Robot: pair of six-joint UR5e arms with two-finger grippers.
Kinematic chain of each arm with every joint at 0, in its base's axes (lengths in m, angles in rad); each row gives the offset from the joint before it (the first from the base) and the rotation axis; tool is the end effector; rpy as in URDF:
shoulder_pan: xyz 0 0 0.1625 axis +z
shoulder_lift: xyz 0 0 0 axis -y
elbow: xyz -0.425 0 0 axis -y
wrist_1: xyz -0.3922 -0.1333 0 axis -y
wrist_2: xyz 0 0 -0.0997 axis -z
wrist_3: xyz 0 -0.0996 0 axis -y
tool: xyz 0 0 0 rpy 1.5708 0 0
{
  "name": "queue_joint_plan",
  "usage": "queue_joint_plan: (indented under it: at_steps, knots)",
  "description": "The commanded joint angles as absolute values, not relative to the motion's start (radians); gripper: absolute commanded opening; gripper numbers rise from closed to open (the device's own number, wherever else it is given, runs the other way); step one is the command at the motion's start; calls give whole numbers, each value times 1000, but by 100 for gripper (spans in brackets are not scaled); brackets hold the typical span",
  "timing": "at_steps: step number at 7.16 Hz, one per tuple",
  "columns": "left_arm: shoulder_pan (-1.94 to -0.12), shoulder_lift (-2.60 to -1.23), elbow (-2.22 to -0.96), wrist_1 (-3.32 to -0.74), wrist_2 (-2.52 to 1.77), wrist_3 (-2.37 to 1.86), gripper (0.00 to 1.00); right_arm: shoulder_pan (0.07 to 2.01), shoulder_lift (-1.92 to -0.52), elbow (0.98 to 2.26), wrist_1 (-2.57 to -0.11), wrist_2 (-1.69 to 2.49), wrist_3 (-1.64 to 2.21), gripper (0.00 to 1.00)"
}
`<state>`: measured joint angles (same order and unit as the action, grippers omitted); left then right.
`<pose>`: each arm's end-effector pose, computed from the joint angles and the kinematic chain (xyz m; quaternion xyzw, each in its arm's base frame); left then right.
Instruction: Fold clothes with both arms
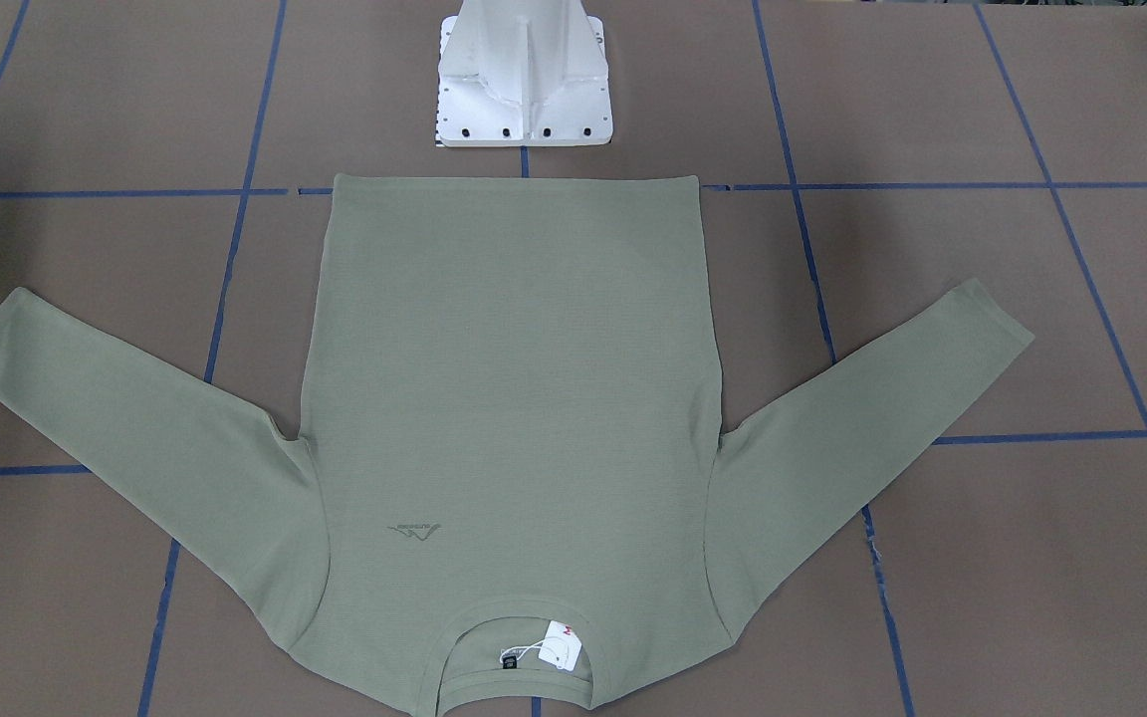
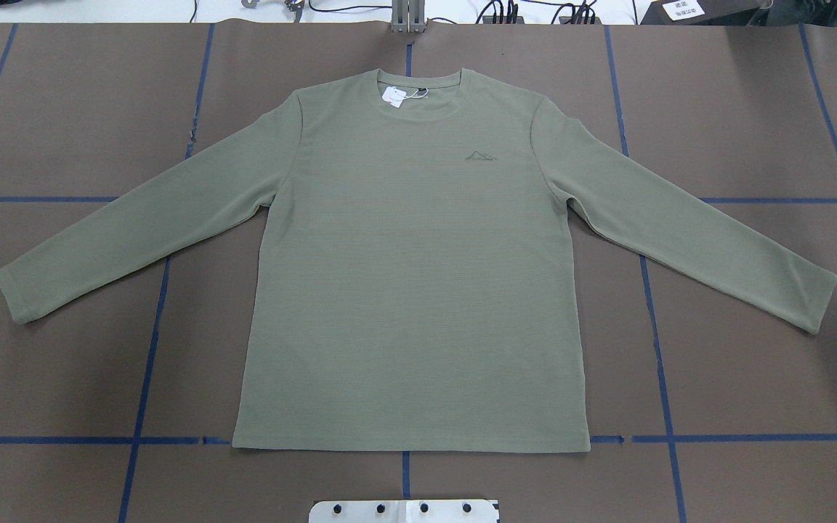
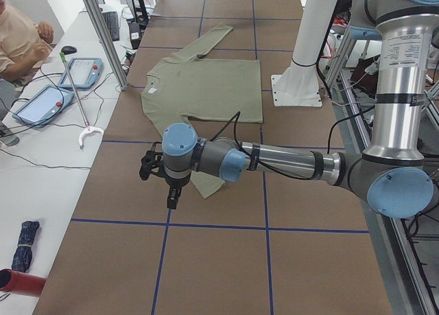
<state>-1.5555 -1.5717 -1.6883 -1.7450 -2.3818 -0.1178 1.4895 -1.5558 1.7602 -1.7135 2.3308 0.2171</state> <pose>-0.0534 -0.5060 0.5781 0.1077 0.3983 0.0109 0.9108 0.0243 -0.4980 0.5738 -0.0268 -0.3709 0.0516 0.9269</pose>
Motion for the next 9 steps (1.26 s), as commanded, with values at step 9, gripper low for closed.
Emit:
queue_joint_plan:
  at_steps: [9]
  knots:
    - [-1549,-1554,-1709,-1808,-2474,-120,100,1352,-1604,1835,-1593,2464,238,100]
